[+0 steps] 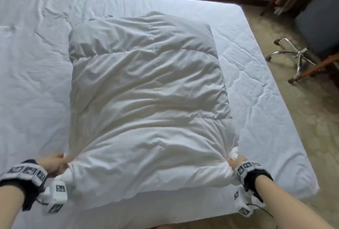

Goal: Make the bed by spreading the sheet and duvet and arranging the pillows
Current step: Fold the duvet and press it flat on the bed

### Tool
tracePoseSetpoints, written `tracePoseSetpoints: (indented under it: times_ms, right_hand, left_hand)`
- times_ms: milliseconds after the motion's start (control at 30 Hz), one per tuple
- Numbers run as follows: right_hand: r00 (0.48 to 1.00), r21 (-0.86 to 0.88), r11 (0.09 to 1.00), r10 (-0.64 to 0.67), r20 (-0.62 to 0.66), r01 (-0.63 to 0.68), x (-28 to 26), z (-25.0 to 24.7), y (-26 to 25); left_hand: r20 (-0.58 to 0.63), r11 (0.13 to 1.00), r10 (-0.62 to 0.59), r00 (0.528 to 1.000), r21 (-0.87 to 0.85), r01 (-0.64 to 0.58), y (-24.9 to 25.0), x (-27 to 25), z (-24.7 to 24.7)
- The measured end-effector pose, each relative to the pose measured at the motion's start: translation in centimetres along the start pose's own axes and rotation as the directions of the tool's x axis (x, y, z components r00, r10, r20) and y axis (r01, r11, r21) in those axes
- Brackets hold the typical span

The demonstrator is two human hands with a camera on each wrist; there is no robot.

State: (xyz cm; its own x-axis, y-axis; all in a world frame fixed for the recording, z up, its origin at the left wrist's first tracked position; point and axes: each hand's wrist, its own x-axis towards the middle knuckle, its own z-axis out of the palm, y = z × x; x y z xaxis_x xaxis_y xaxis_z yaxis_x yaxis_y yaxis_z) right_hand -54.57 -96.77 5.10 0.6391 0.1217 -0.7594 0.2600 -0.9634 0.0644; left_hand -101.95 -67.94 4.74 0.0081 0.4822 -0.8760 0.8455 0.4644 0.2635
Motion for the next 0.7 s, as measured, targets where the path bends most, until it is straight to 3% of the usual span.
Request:
tracePoseSetpoints:
  times_ms: [67,133,267,367,400,433,500,567,700]
  right_hand:
    - [0.999,0.053,0.999,-0.01,-0.045,0.012,0.0,-2.1,-1.6]
    - [0.989,0.165,0.985,-0.032,-0.143,0.056,0.0,-4.6,-4.4]
    - [0.916,0.259,0.921,-0.189,-0.353,0.29,-0.7,-9.1,-12.5]
    - [0.849,0.249,0.866,-0.299,-0.436,0.433,-1.6,-11.9,-19.1]
    - [0.83,0.225,0.858,-0.33,-0.45,0.463,-1.9,-12.7,-20.9]
    - [0.815,0.177,0.86,-0.36,-0.454,0.479,-2.1,-13.3,-22.5]
    - [0.806,0.091,0.868,-0.409,-0.429,0.489,-1.9,-14.5,-25.6]
    - [0.819,0.019,0.879,-0.436,-0.373,0.476,-0.8,-15.1,-28.1]
    - [0.868,-0.069,0.909,-0.413,-0.276,0.41,4.9,-14.1,-32.3]
  left_hand:
    - [-0.034,0.998,-0.008,0.999,0.069,0.01,1.9,1.1,-0.9]
    - [-0.185,0.987,0.154,0.971,0.063,-0.145,6.1,1.5,-2.5]
    - [-0.424,0.864,0.465,0.777,0.027,-0.503,16.2,0.8,-5.4]
    - [-0.484,0.775,0.602,0.636,0.159,-0.612,22.1,0.1,-5.9]
    - [-0.477,0.761,0.629,0.614,0.218,-0.611,23.6,-0.2,-5.6]
    - [-0.452,0.766,0.638,0.623,0.294,-0.571,24.6,-0.3,-5.3]
    - [-0.38,0.798,0.585,0.717,0.432,-0.422,26.2,0.8,-4.9]
    - [-0.338,0.823,0.524,0.781,0.436,-0.364,26.8,2.6,-4.6]
    - [-0.344,0.857,0.475,0.81,0.39,-0.337,27.8,8.4,-4.5]
